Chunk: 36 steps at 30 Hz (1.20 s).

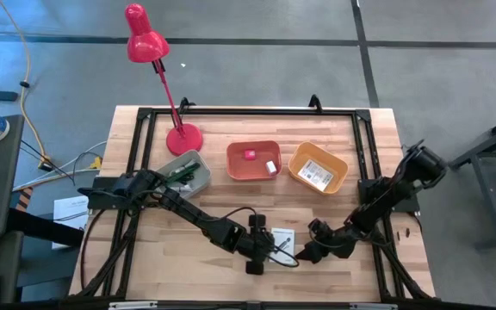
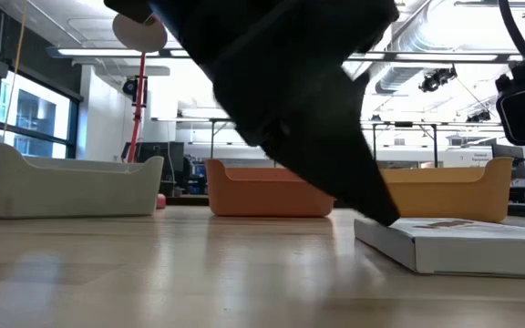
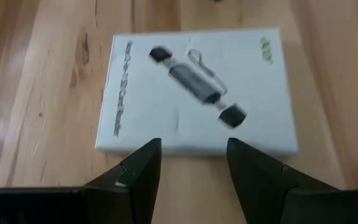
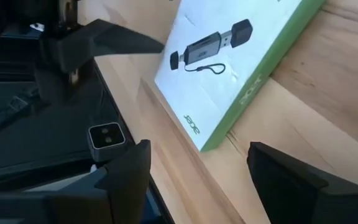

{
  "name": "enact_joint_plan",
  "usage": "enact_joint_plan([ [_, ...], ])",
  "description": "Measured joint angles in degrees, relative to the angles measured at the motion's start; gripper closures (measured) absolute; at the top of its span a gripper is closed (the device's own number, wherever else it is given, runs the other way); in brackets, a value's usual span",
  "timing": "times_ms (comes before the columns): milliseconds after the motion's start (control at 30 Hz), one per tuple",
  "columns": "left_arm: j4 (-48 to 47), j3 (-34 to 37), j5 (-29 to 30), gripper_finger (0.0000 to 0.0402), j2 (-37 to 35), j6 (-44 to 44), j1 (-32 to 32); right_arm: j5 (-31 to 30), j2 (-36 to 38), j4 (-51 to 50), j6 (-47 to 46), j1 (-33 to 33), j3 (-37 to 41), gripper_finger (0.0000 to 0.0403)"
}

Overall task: Pick and place items into bin
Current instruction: Put the white box on top of the other white box in the yellow bin

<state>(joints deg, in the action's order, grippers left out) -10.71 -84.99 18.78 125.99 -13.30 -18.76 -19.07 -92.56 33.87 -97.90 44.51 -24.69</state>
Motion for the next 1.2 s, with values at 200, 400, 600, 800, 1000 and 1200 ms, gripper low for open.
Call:
enact_joint_plan([
  [200,1.09,-0.02,-0.61,0.0229,0.0,1.4,0.04,0.02,-1.37,1.7,0.13,-1.08,0.0,0.0152],
  [400,0.28,-0.02,-0.74,0.0229,-0.02,1.51,0.04,-0.48,-1.39,1.73,0.89,-3.1,0.0,0.0152],
  [600,0.25,-0.02,-0.11,0.0229,-0.02,2.45,0.17,-0.36,-1.39,1.49,1.3,-4.46,0.0,0.0153],
  [800,0.25,-0.02,-0.99,0.0229,-0.02,2.54,0.51,0.68,-1.39,1.11,0.8,-5.39,0.0,0.0153],
  [1000,0.28,-0.02,-2.37,0.0229,0.1,2.55,1.3,1.11,-1.4,0.19,0.38,-5.94,-0.02,0.0153],
  [1200,1.26,-0.16,-4.39,0.0229,1.06,2.13,1.92,1.26,-1.39,0.06,0.34,-5.93,-0.02,0.0153],
])
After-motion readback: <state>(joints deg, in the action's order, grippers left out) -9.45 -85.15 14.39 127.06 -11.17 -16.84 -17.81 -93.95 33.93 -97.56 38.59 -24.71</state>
